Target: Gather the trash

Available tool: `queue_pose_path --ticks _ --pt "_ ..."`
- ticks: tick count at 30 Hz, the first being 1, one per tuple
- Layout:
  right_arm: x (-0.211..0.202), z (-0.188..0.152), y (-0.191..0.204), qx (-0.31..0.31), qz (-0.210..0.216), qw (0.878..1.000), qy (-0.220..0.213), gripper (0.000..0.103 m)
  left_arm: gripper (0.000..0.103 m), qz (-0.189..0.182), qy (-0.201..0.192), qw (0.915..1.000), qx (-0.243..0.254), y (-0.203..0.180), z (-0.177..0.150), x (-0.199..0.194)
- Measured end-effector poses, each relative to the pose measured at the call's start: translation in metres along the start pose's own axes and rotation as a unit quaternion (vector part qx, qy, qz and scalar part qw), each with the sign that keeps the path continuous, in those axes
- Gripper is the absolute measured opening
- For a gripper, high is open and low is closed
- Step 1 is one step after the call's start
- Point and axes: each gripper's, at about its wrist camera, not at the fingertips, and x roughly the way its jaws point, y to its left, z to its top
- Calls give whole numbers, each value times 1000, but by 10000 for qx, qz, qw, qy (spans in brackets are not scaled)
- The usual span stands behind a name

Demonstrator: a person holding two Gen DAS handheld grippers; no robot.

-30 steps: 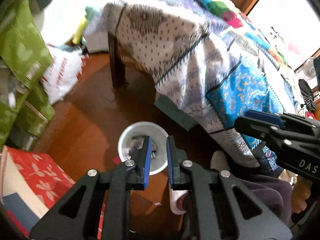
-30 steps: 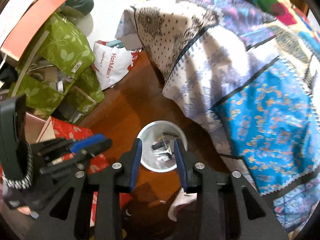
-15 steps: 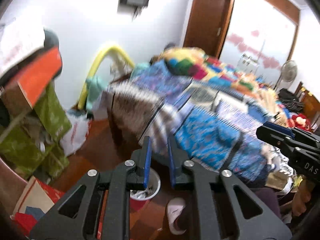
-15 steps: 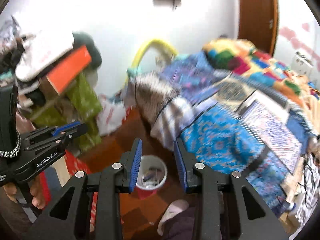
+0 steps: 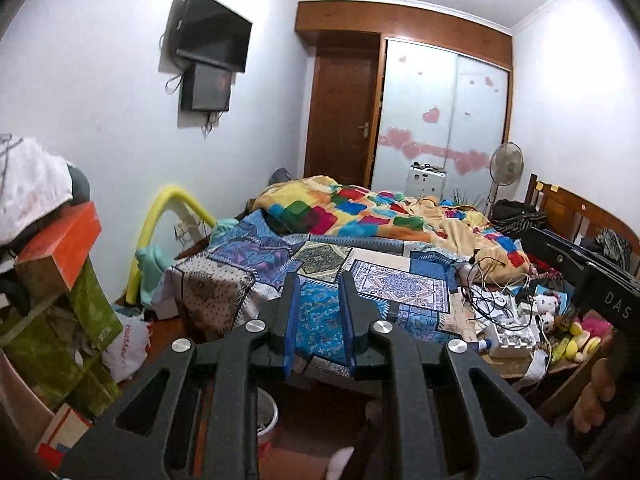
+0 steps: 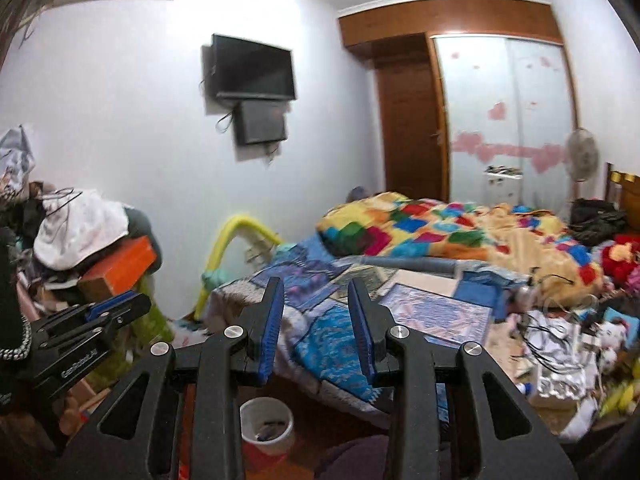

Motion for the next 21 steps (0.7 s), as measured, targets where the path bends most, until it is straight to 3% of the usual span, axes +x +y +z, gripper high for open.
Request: queue_pose_path --ticks 2,4,7,9,11,21 --pt "-8 -4 0 34 -174 9998 -66 30 39 47 -81 9999 94 -8 -5 -9" --pt "-14 -7 2 21 -288 9996 -65 33 69 0 -108 9999 103 -12 -10 -15" --pt "-25 -13 1 -14 -433 9990 -98 60 94 165 -260 9994 172 -17 -16 -27" --pt "-30 -17 1 46 -502 9986 -151 91 96 191 -331 9990 250 -19 -19 -32" --pt "-32 -19 0 120 -569 9981 -212 100 99 228 -327 9989 261 -19 -21 -33" --pt "-46 -32 0 167 -666 9975 -173 103 101 202 -277 9992 211 -17 -31 -36"
